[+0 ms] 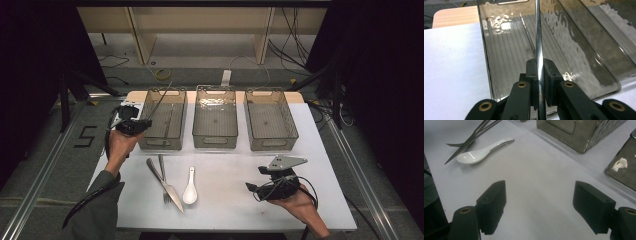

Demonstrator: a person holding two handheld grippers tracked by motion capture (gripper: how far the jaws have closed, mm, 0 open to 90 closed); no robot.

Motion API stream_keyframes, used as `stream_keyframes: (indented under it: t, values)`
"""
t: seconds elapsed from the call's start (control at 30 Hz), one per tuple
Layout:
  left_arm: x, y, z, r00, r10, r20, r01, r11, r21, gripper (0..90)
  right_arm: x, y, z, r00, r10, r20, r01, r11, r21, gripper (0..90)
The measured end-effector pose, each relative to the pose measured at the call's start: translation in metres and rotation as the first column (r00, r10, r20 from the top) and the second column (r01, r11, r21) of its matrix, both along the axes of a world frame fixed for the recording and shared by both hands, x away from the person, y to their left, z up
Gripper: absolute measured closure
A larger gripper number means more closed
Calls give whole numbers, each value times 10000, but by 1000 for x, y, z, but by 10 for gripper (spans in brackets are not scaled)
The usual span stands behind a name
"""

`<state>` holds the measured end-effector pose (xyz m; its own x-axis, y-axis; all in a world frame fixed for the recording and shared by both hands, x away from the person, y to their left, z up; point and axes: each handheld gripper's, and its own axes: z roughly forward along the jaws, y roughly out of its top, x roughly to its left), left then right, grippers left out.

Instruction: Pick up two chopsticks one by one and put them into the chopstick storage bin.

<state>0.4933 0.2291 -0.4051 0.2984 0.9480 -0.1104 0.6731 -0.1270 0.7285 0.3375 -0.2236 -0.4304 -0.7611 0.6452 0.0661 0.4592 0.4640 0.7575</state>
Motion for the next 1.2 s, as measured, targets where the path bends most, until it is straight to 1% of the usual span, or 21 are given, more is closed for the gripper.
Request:
stream_keyframes:
  t: [0.17,0.3,0.4,0.57,0.73,0.9,0.97,1.03,1.07,1.13,1.2]
  values:
    - [7,0,-3,9996,212,-170,-212,9998,21,831,-2,1,1,10000,32,24,-32,10000,3,264]
    - [13,1,-5,9981,498,-355,-499,9988,-5,831,-3,0,2,10000,-2,97,1,10000,98,261]
    - [15,1,-7,9972,568,-490,-564,9984,107,831,-4,0,2,9999,-5,110,3,9999,128,261]
    - [20,3,-11,9939,832,-722,-817,9964,239,831,-5,0,2,10000,35,78,-36,10000,87,261]
    - [24,1,-13,9926,865,-854,-832,9957,414,830,-5,0,2,9999,69,79,-70,10000,65,261]
    - [29,-1,-16,9892,1016,-1056,-964,9939,534,828,-5,0,2,9999,84,72,-84,9999,60,261]
    - [30,-2,-18,9887,1030,-1089,-976,9938,539,827,-5,0,2,9999,103,82,-103,9999,24,262]
    - [30,-3,-19,9883,1136,-1015,-1075,9922,638,818,-5,-1,2,9999,93,88,-93,9999,-40,262]
    - [31,-3,-19,9885,1149,-981,-1104,9926,510,769,-5,-1,3,9999,81,71,-81,10000,2,262]
    - [31,-3,-18,9899,1046,-954,-1005,9938,467,643,-5,-2,3,9999,74,90,-74,10000,-5,262]
    - [30,-6,-14,9923,925,-825,-895,9952,404,563,-5,-2,2,9999,79,84,-79,10000,-4,262]
